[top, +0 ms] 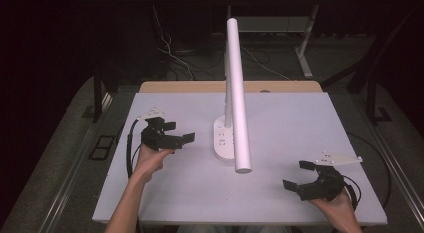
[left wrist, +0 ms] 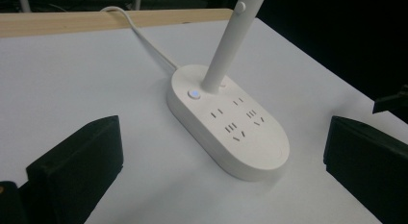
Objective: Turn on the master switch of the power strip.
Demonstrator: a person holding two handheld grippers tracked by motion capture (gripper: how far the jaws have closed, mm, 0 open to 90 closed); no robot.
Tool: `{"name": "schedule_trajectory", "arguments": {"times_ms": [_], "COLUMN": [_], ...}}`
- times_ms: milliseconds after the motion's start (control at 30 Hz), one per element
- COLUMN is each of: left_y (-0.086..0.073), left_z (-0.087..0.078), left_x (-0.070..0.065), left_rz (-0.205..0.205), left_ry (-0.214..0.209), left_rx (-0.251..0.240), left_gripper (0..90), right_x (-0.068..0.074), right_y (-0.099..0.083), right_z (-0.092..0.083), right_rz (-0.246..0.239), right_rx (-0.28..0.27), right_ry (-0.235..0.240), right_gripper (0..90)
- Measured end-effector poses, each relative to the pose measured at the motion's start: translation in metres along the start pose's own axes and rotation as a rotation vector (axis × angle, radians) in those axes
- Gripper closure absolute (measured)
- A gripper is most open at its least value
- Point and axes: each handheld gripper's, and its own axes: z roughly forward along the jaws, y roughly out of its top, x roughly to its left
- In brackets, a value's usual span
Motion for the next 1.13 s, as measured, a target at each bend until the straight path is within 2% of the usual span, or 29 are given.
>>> {"name": "schedule_trajectory", "arguments": {"times_ms": [100, 300, 400, 567, 733, 900, 1133], "left_y": [-0.007, -0.021, -0.027, -0.04, -0.052, -0.066, -0.077], "left_z": [-0.004, -0.008, -0.011, -0.015, -0.021, -0.027, -0.027], "left_x": [-0.004, -0.013, -0.018, -0.025, -0.029, -0.034, -0.036], "left_rz": [0.005, 0.032, 0.057, 0.054, 0.066, 0.057, 0.052], "left_ry": [0.002, 0.006, 0.009, -0.004, 0.0, 0.001, -0.007], "left_rx": [-0.017, -0.01, -0.01, -0.009, 0.005, 0.016, 0.021], "left_gripper": [0.0, 0.0, 0.0, 0.0, 0.0, 0.0, 0.0], "right_x": [0.0, 0.001, 0.001, 0.001, 0.001, 0.001, 0.003], "right_y": [0.0, 0.0, 0.0, 0.0, -0.001, -0.001, -0.002], "right_z": [0.0, 0.0, 0.0, -0.001, -0.002, -0.003, -0.003], "right_rz": [-0.001, -0.003, -0.002, 0.012, 0.012, 0.019, 0.014], "right_rx": [-0.002, -0.004, -0.005, -0.012, -0.014, -0.015, -0.017], "right_ry": [0.0, 0.001, 0.004, 0.009, 0.006, 0.011, 0.016], "right_gripper": [0.2, 0.2, 0.2, 0.2, 0.2, 0.2, 0.2]}}
